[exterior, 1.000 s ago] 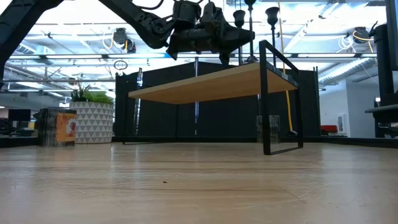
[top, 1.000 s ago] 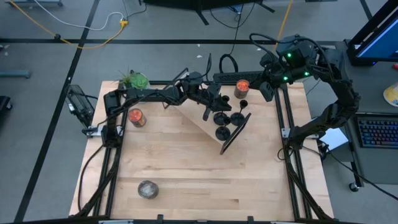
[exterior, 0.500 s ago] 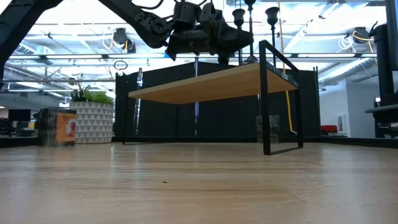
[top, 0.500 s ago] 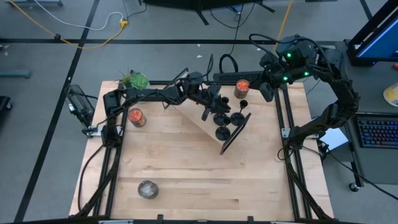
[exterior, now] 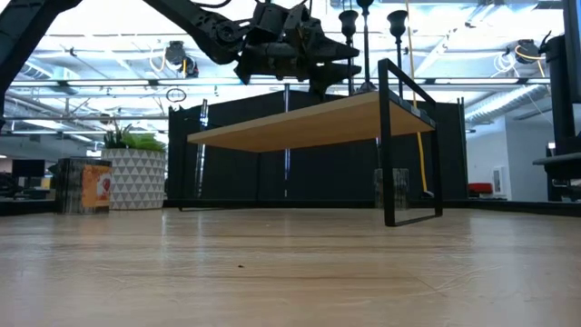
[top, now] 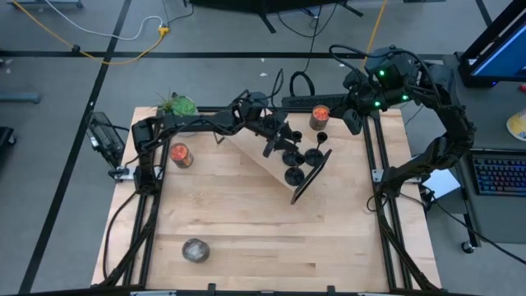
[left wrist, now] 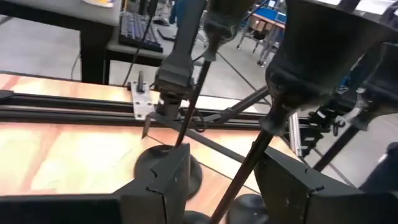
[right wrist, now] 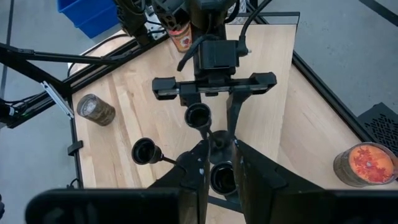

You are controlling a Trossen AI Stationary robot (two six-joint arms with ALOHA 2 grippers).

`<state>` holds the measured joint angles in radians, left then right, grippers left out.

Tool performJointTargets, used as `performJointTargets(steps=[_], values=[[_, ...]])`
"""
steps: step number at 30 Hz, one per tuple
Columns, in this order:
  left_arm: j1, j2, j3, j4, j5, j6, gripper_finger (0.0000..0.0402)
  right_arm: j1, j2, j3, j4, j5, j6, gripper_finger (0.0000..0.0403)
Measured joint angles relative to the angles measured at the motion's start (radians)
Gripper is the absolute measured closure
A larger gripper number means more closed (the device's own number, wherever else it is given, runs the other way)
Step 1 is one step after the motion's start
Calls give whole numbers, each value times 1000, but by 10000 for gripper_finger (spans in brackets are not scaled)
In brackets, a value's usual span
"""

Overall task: Pick & Place candle stick holders
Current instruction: Put the black candle holder on the shelf, then put the left orange scented candle on the shelf

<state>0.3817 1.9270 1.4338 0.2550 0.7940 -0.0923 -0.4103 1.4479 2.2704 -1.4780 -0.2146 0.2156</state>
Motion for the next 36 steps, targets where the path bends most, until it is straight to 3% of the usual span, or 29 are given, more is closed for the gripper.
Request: performJointTargets(steps=[13, 20, 31, 36], values=[[3, -62, 0, -166, -6, 21, 217, 0, 0, 0, 0, -26, -19, 344], [3, -139, 0, -392, -56, 63, 217, 0, 0, 0, -1, -27, -31, 344], [-30, -301, 0, -812, -329, 17, 218, 0, -29, 0, -27, -22, -152, 345], [-83, -357, 0, -977, -460, -46, 218, 0, -80, 0, -27, -21, -181, 380]])
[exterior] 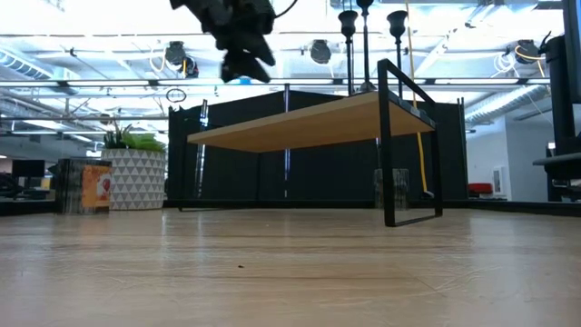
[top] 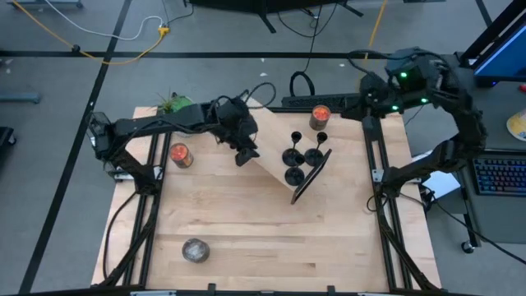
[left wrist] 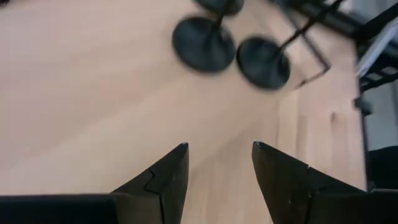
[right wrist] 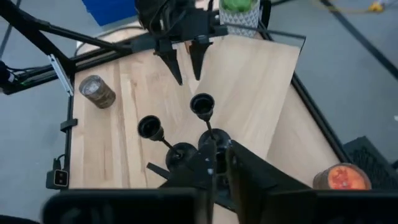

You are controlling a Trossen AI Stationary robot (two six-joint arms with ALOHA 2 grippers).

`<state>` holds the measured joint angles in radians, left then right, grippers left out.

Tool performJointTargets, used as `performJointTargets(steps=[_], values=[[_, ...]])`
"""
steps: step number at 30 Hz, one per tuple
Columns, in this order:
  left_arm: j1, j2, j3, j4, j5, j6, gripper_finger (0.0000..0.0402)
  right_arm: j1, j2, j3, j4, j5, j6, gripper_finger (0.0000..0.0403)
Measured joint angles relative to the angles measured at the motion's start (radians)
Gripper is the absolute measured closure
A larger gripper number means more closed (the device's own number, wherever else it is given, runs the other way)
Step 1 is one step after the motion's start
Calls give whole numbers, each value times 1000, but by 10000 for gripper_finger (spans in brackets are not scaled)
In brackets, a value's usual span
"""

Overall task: Pick & Place candle stick holders
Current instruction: Put the left orange scented candle on the shelf

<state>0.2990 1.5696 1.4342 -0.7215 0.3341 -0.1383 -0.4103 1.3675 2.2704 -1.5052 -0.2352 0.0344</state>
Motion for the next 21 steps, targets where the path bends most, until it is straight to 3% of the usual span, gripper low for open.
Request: performJointTargets(steps=[3, 12, 15, 21], values=[[-41, -29, 0, -105, -90, -49, 218, 0, -39, 0, 0, 7, -11, 398], [-173, -126, -2, -333, -362, -246, 218, 0, -166, -30, 7, 102, -28, 401], [-213, -155, -1, -340, -408, -285, 218, 0, -243, -138, 54, 103, -20, 402], [-255, -182, -2, -394, -462, -323, 218, 0, -452, -484, 279, 99, 7, 402]])
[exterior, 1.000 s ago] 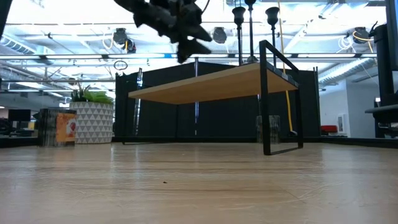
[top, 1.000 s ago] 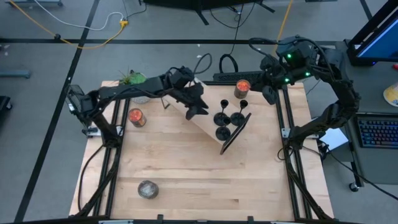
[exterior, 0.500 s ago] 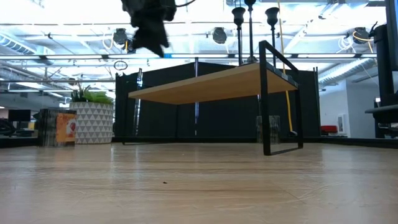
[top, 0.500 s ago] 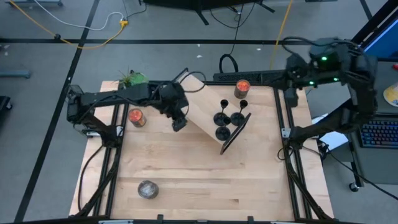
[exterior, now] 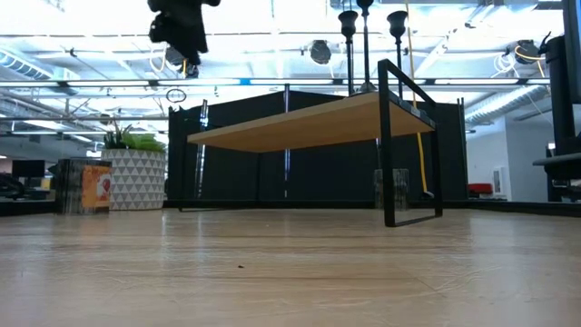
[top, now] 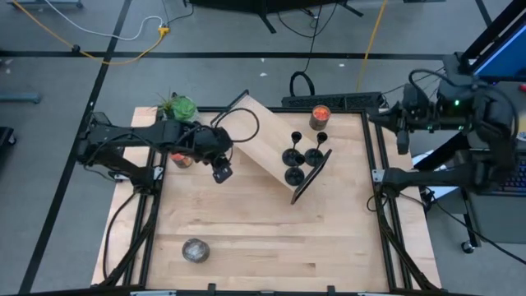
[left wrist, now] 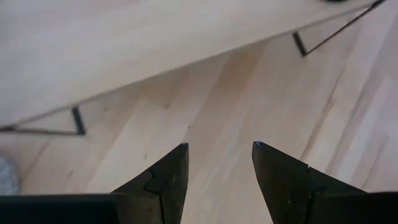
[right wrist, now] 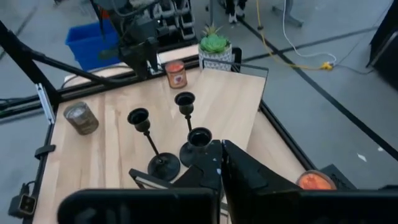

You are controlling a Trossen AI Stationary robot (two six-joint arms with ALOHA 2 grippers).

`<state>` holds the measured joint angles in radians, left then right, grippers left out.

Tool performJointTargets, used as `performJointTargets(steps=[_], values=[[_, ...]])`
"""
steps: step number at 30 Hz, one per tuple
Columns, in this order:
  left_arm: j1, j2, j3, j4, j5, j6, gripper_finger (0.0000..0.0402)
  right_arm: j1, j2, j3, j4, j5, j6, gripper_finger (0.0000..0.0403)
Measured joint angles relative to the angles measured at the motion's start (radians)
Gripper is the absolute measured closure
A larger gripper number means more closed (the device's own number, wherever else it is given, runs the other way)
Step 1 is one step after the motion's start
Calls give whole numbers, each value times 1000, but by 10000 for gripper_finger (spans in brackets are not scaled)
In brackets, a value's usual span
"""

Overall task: Pick & Place candle stick holders
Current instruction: Put the left orange scented candle on the shelf

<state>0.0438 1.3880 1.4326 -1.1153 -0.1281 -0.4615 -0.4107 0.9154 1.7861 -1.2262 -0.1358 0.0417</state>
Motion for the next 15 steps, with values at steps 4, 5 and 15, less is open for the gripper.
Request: performJointTargets(steps=[4, 5, 15], values=[[0, -25, -52, 7, -3, -44, 218, 0, -137, -200, 113, -31, 18, 402], [0, -38, -79, 6, -3, -61, 218, 0, -170, -242, 133, -45, 25, 402], [47, -271, -357, 3, -44, -321, 218, 0, -444, -605, 377, -105, 76, 402]])
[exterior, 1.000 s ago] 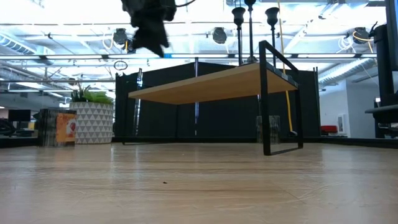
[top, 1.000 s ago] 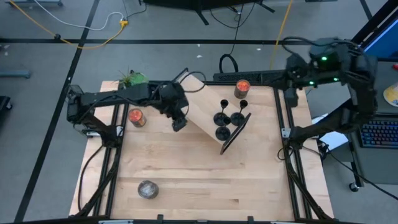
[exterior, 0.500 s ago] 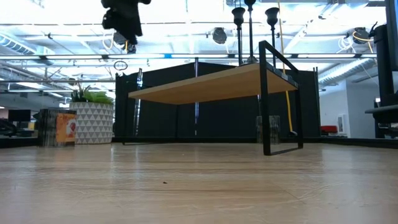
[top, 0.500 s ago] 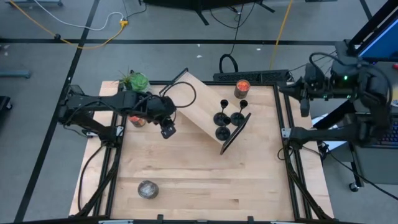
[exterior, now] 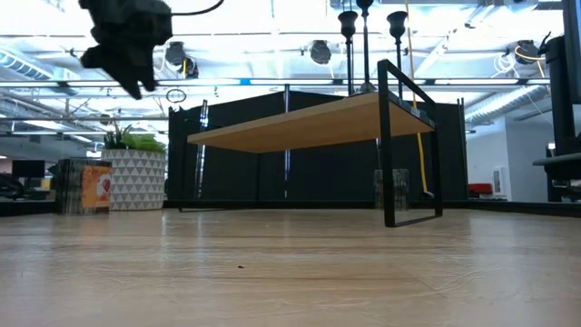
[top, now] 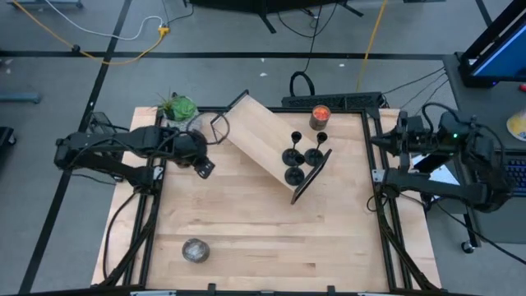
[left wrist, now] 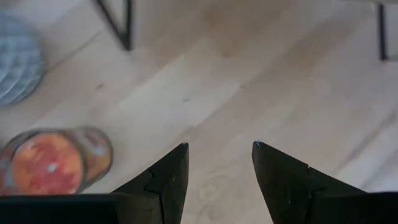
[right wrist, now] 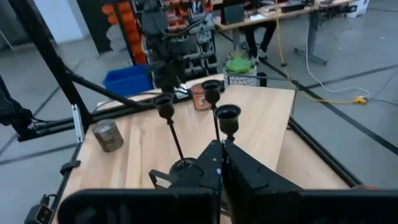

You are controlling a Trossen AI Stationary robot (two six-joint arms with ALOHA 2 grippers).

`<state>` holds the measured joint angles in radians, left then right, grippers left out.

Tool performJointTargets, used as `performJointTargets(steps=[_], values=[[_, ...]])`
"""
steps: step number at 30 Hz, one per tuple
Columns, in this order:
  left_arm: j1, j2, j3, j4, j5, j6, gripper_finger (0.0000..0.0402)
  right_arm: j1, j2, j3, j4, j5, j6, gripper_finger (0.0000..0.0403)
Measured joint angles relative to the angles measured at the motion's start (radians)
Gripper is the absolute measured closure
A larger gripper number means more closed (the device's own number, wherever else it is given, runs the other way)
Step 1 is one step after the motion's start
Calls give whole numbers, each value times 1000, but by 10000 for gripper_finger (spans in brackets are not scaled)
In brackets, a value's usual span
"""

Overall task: Pick & Place candle stick holders
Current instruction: Put the left orange scented candle on the shelf

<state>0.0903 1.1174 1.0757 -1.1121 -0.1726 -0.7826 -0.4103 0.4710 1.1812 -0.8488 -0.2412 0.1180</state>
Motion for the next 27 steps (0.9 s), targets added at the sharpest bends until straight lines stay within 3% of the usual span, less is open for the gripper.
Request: performJointTargets(steps=[10, 21, 27], values=[[110, -50, -62, -202, -91, -140, 218, 0, -193, -256, 178, -77, 87, 403], [181, -35, -72, -218, -33, -48, 218, 0, -404, -425, 278, -73, 144, 403], [187, -22, -200, -142, 44, -23, 218, 0, -468, -456, 286, -73, 158, 403]])
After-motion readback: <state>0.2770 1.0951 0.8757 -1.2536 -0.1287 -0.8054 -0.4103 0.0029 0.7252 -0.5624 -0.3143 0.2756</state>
